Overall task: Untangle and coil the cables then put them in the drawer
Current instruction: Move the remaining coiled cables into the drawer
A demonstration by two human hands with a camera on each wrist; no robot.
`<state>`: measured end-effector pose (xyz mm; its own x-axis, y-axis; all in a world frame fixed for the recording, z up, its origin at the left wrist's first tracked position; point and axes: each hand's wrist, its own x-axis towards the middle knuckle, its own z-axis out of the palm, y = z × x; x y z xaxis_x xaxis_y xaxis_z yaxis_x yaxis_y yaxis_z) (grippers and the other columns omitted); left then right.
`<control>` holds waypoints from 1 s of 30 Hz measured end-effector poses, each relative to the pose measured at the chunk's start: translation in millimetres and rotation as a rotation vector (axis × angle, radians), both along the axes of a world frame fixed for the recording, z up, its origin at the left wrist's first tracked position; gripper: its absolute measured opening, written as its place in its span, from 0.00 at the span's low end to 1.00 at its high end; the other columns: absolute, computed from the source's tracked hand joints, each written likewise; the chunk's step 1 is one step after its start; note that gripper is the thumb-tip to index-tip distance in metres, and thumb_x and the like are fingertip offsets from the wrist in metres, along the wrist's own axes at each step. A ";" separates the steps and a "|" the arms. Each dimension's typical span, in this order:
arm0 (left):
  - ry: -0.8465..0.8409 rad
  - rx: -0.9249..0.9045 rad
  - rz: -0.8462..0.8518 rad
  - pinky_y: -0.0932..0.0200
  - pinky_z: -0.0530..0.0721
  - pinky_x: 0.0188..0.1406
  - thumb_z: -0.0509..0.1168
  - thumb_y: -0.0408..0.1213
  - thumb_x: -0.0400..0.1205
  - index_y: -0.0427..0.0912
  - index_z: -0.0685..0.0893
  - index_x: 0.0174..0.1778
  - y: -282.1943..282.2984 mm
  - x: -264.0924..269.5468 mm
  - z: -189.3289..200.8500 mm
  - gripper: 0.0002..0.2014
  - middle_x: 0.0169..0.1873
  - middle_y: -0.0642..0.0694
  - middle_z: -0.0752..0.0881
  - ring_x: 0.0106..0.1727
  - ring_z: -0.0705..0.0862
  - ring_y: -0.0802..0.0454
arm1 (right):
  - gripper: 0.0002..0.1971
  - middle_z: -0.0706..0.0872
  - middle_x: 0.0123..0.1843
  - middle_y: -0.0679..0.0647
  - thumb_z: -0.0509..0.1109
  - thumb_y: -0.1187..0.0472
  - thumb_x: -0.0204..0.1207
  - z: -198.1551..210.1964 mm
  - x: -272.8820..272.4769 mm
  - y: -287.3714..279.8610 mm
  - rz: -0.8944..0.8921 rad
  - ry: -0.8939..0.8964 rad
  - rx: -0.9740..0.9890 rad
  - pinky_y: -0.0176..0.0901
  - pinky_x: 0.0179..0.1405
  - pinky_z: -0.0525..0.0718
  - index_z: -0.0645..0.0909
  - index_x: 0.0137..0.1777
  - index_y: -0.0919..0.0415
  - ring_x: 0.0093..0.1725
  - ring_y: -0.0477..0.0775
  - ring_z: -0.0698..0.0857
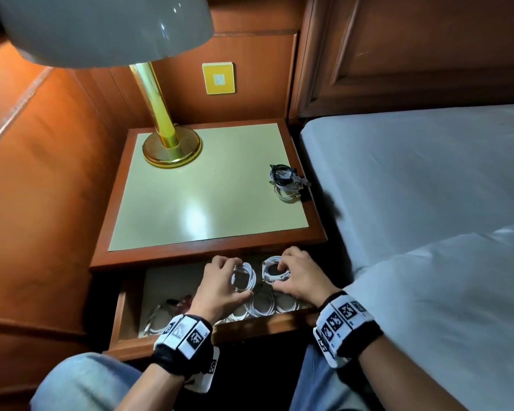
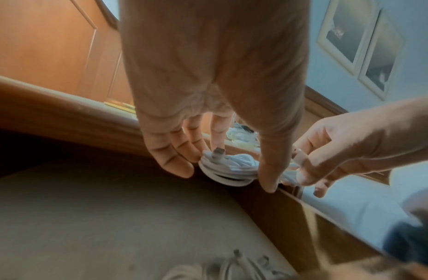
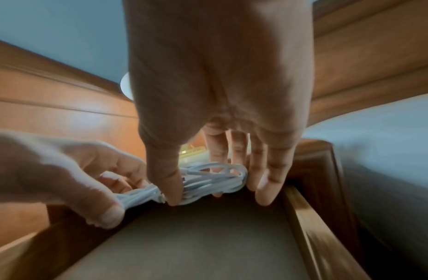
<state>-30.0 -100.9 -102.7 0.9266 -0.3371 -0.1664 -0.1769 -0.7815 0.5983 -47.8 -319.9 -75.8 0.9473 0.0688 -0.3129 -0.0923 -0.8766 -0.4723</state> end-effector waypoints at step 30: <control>0.316 0.064 0.096 0.50 0.78 0.72 0.77 0.61 0.72 0.47 0.77 0.74 -7.7 -14.2 -59.9 0.38 0.64 0.42 0.78 0.69 0.78 0.43 | 0.47 0.71 0.77 0.56 0.84 0.42 0.66 -63.0 -22.3 13.2 -0.197 0.244 0.107 0.49 0.74 0.75 0.68 0.79 0.62 0.77 0.57 0.73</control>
<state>-44.2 -108.6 -162.6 0.8530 -0.2305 -0.4683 0.0857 -0.8232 0.5612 -70.1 -306.6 -138.8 0.8436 -0.0630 -0.5333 -0.3766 -0.7773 -0.5040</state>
